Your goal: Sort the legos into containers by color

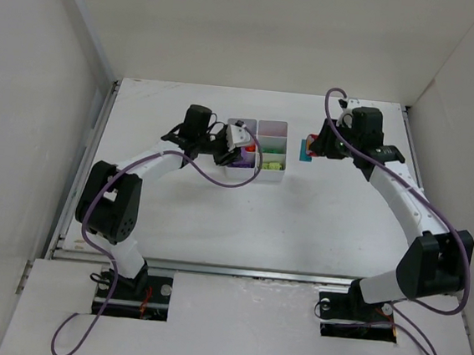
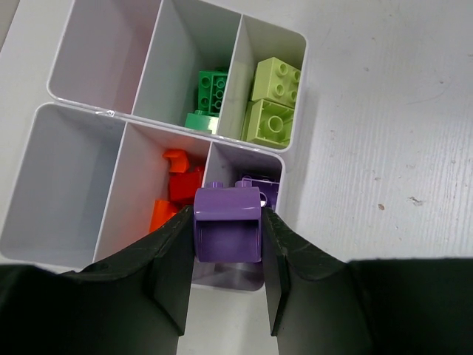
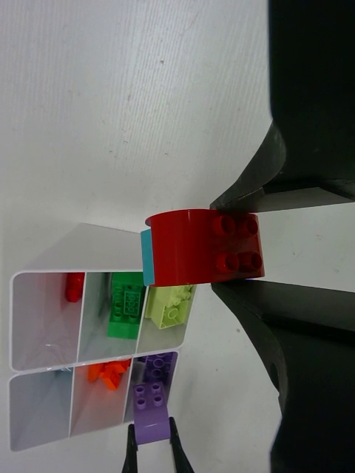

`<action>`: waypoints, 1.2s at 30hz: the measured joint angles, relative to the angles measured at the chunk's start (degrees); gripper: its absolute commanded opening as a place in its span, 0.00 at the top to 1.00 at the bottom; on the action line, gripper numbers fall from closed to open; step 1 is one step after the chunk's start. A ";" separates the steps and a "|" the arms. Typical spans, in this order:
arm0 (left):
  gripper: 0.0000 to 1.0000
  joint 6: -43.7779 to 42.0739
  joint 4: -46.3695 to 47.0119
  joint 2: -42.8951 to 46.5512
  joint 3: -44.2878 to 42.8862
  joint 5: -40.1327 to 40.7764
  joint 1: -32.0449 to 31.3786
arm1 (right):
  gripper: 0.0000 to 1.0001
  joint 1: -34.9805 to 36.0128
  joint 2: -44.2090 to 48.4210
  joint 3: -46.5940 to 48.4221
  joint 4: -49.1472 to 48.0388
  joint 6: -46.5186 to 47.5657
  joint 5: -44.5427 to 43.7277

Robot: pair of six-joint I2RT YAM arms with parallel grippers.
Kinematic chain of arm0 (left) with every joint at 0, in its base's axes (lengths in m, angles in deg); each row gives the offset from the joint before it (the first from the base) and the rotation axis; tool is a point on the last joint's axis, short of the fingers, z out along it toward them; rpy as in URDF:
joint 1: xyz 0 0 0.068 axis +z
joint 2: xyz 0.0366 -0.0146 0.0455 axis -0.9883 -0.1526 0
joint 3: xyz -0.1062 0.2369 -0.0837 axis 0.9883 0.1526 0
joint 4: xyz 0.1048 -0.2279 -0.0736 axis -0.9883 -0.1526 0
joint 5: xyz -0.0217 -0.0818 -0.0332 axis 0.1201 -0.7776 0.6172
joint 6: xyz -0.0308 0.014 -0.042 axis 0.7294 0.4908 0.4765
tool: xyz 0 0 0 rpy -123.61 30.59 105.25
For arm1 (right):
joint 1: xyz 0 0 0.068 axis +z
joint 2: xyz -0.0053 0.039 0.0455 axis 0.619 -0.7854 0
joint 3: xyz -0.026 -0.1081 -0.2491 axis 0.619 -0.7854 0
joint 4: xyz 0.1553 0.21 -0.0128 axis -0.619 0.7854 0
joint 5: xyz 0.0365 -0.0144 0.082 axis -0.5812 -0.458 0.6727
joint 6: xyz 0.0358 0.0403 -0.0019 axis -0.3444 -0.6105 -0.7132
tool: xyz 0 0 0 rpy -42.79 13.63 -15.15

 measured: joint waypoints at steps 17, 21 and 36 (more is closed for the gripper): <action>1.00 -0.66 -0.13 -0.98 0.00 -0.35 0.00 | 1.00 0.00 -0.13 0.31 0.50 0.44 -0.13; 1.00 -0.66 -0.11 -0.98 0.00 -0.35 0.00 | 1.00 0.00 -0.13 0.39 0.92 0.46 -0.15; 0.97 -0.46 0.92 -1.01 0.76 0.79 -0.31 | 1.00 0.00 -0.13 0.48 1.38 0.90 -0.68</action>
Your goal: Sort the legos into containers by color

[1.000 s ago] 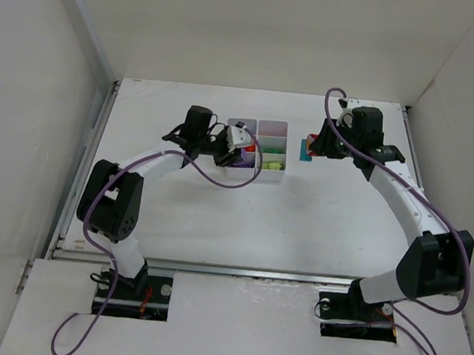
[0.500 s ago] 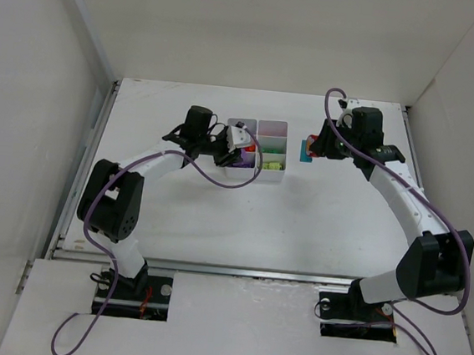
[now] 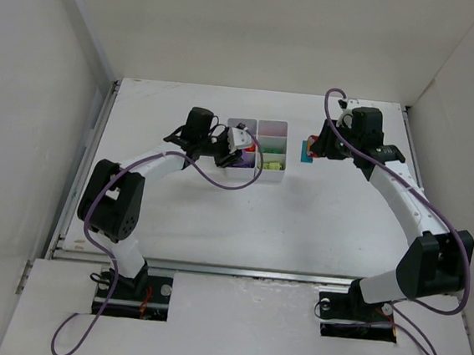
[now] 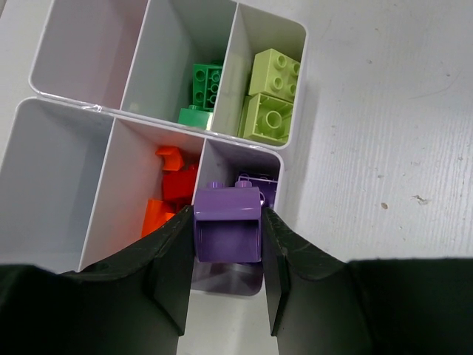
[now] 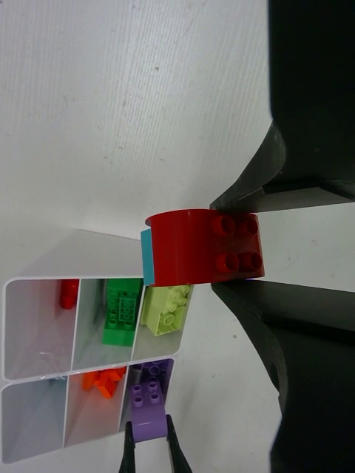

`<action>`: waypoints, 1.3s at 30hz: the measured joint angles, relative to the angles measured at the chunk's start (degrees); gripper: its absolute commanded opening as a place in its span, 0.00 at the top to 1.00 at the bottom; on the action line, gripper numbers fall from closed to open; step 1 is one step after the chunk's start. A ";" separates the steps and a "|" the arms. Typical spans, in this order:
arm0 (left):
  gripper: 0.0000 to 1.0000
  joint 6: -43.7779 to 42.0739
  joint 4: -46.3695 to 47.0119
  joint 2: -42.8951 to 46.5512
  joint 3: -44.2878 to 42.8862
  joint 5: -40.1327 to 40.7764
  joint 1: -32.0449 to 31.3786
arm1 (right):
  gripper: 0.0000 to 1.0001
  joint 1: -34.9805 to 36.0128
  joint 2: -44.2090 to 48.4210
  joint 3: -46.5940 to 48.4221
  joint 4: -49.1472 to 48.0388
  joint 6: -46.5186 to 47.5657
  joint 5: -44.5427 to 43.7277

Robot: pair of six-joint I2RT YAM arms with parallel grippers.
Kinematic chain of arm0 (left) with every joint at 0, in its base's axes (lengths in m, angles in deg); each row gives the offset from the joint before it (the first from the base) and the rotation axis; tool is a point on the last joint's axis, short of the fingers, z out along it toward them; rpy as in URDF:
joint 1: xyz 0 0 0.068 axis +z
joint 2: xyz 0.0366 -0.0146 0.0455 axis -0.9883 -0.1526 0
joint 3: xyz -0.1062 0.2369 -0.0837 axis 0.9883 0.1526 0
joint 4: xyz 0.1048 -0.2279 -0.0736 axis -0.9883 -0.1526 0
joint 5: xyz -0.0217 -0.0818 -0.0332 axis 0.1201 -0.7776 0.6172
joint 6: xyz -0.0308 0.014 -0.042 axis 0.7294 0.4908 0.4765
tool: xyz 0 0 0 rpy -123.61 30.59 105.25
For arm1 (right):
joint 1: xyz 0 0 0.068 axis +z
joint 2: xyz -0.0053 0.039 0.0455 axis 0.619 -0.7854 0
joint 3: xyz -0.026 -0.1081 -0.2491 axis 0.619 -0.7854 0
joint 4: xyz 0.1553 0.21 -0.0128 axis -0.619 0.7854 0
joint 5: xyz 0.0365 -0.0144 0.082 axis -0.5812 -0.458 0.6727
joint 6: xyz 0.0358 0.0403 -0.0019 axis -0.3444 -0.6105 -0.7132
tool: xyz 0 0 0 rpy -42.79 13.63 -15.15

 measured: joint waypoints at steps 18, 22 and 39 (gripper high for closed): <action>0.01 -5.77 -5.05 0.00 -0.63 0.35 -0.02 | 1.00 0.00 0.00 1.27 0.55 1.05 -0.24; 0.01 -8.37 -7.21 0.70 -0.76 -1.09 -0.02 | 1.00 0.07 0.00 2.29 1.33 1.99 -0.11; 0.01 -2.01 6.08 8.74 -5.05 -2.91 -3.80 | 1.00 9.70 -6.75 14.29 -6.67 -4.79 15.82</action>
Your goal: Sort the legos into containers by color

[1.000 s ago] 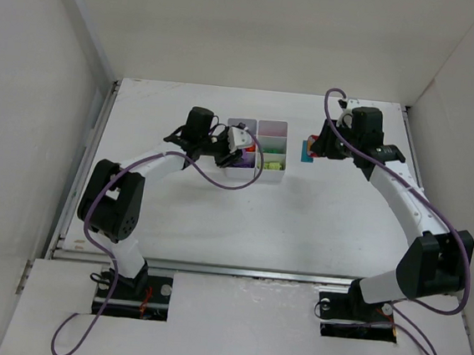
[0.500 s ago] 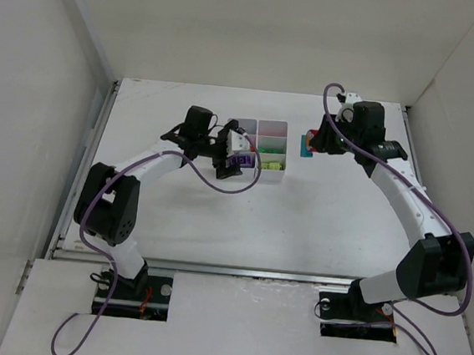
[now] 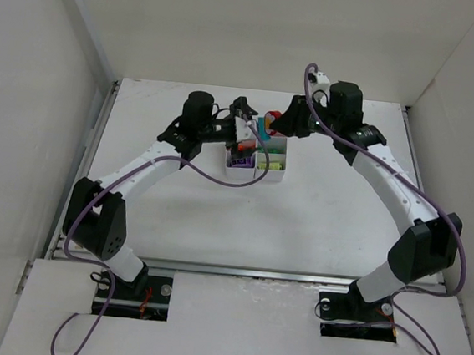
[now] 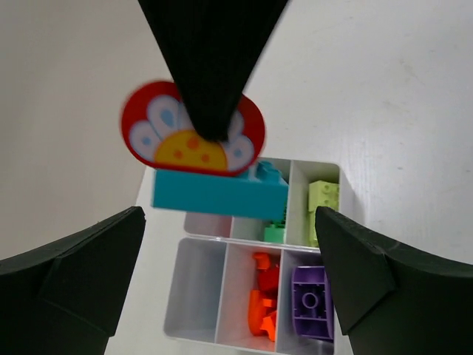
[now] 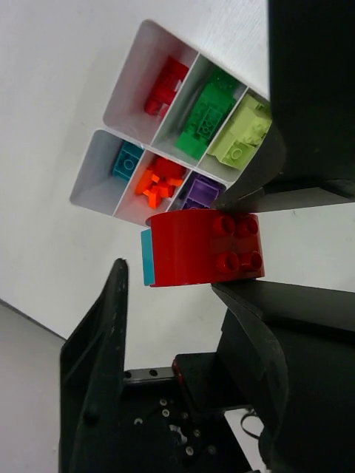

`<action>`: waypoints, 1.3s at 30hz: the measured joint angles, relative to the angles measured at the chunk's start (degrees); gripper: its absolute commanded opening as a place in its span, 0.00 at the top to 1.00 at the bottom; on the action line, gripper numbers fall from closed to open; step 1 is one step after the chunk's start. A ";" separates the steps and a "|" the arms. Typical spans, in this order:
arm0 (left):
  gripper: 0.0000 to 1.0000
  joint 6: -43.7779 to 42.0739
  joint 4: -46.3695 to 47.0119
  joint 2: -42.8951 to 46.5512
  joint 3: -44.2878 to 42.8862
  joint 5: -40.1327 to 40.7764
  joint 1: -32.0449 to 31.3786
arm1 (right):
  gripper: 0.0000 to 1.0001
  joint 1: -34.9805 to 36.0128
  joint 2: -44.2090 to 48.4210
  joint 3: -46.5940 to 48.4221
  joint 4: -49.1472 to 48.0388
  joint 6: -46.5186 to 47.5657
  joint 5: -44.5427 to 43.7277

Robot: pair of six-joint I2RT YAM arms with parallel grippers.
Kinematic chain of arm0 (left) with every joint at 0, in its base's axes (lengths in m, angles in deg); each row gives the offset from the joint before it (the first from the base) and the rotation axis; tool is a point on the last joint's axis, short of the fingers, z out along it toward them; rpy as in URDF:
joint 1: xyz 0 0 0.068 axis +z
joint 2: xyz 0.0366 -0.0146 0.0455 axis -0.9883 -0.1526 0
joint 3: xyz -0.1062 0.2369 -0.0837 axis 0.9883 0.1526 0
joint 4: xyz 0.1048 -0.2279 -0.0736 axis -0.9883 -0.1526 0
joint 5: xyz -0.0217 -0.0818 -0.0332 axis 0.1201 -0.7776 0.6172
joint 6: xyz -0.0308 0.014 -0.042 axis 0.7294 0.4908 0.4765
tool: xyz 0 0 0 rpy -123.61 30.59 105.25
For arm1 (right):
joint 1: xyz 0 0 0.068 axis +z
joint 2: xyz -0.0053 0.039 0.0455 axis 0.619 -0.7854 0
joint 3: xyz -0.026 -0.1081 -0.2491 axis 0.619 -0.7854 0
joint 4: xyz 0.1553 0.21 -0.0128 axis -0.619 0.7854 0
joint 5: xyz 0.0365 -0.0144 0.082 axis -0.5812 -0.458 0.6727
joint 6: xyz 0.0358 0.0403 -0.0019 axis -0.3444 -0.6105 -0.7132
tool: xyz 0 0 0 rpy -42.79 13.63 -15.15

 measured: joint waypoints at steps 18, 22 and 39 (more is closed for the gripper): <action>0.47 -1.64 0.90 0.02 0.63 5.09 -0.31 | 1.00 2.32 -4.55 1.97 -2.36 -3.96 0.76; 0.89 -0.98 1.11 0.02 0.63 5.25 -0.33 | 1.00 2.34 -4.55 2.03 -2.45 -4.02 0.79; 1.00 19.82 -0.09 -3.74 0.50 15.06 4.57 | 1.00 -3.85 -0.70 -3.19 -3.15 -9.46 -7.45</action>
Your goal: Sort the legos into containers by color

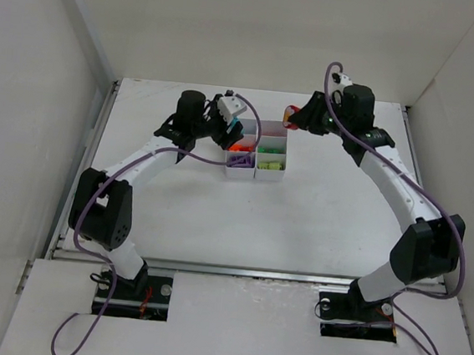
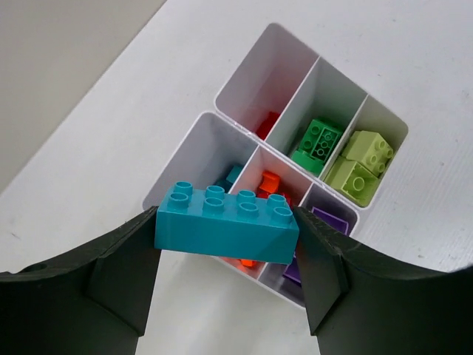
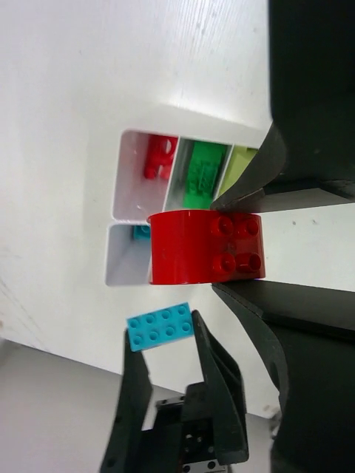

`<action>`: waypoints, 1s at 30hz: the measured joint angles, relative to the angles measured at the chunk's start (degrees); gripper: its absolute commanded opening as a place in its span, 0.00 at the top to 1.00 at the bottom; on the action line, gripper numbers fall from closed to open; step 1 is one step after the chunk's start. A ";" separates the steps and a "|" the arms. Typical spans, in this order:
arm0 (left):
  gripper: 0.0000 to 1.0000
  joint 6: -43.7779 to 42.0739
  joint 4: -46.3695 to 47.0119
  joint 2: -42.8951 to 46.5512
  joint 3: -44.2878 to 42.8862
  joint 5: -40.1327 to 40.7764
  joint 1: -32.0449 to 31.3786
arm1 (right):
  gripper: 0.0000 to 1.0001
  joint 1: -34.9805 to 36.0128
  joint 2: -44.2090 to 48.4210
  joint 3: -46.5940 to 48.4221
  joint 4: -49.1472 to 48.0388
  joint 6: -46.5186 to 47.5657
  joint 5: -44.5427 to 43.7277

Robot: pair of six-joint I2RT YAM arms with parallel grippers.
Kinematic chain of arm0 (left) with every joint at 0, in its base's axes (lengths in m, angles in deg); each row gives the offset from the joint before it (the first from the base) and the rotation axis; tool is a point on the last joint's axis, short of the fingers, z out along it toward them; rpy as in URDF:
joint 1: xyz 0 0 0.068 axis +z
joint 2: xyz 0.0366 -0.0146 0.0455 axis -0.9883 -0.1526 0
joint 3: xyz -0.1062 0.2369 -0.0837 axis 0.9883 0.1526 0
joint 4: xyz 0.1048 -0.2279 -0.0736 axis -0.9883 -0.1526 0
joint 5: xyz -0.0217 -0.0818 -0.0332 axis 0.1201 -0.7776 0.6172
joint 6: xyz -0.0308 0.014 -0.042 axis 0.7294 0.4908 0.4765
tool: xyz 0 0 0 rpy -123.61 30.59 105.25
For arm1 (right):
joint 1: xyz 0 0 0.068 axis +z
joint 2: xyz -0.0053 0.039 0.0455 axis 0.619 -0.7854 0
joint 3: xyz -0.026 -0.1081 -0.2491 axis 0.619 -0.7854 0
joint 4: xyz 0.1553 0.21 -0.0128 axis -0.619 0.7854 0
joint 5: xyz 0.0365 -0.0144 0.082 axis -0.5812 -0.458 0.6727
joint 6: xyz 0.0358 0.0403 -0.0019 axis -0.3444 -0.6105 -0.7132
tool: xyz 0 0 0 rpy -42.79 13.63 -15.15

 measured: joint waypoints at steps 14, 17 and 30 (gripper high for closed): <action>1.00 19.47 1.14 -0.72 -0.02 14.14 -1.25 | 1.00 -1.05 3.82 -3.04 -0.96 -2.78 -6.49; 1.00 24.96 0.87 -1.92 -0.94 23.19 -3.17 | 1.00 -1.09 3.87 -3.56 -0.94 -2.86 -7.48; 1.00 43.71 -2.40 -3.91 -4.22 42.42 -6.01 | 1.00 -1.09 7.15 -5.16 -1.01 -2.99 -9.66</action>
